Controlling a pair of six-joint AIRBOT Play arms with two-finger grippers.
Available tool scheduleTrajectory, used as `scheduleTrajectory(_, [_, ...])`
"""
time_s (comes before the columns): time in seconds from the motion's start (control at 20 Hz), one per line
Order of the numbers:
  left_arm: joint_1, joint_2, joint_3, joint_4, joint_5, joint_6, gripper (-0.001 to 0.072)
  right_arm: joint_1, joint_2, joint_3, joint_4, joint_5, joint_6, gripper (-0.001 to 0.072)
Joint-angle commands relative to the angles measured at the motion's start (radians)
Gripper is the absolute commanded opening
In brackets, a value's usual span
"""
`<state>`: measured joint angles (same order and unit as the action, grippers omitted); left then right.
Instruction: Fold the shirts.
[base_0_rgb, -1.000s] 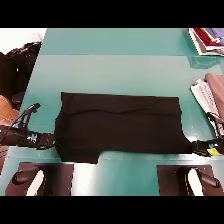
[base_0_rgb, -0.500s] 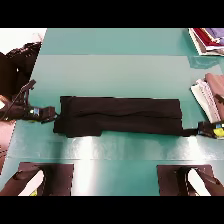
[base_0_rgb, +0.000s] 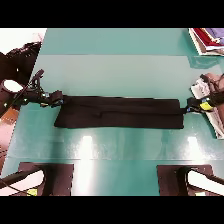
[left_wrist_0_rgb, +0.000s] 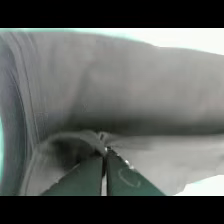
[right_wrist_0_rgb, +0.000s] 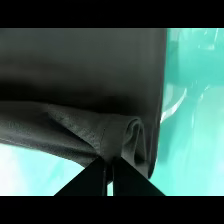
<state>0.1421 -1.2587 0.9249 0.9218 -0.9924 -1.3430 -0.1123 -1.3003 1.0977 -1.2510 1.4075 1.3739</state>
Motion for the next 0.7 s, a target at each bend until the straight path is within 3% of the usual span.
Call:
scheduleTrajectory(0.0, [0.001,-0.051,0.037,-0.018,0.109,0.015,0.0148,0.029,-0.124,0.110,0.039,-0.025,0.020,0.0030])
scheduleTrajectory(0.05, [0.001,-0.051,0.046,-0.018,0.120,0.015,0.0394,0.024,-0.148,0.139,0.080,-0.037,0.018,0.0140])
scheduleTrajectory(0.1, [0.001,-0.051,0.058,-0.018,0.116,0.014,0.0518,0.015,-0.169,0.170,0.129,-0.051,0.014,0.0295])
scheduleTrajectory(0.15, [0.001,-0.051,0.075,-0.018,0.097,0.015,0.0516,0.000,-0.184,0.196,0.164,-0.054,0.012,0.0390])
scheduleTrajectory(0.3, [0.001,-0.051,0.145,-0.017,-0.014,0.016,0.0514,-0.043,-0.192,0.232,0.184,0.001,-0.039,0.0417])
scheduleTrajectory(0.35, [0.001,-0.051,0.160,-0.018,-0.056,0.016,0.0443,-0.068,-0.187,0.220,0.183,0.035,-0.062,0.0416])
scheduleTrajectory(0.4, [0.001,-0.051,0.167,-0.018,-0.096,0.016,0.0220,-0.095,-0.175,0.196,0.184,0.052,-0.080,0.0416])
scheduleTrajectory(0.45, [0.001,-0.051,0.167,-0.017,-0.120,0.017,0.0041,-0.129,-0.158,0.157,0.184,0.055,-0.103,0.0416])
scheduleTrajectory(0.65, [0.001,-0.051,0.167,-0.034,-0.159,0.016,0.0021,-0.260,-0.122,0.002,0.187,0.052,-0.194,0.0445])
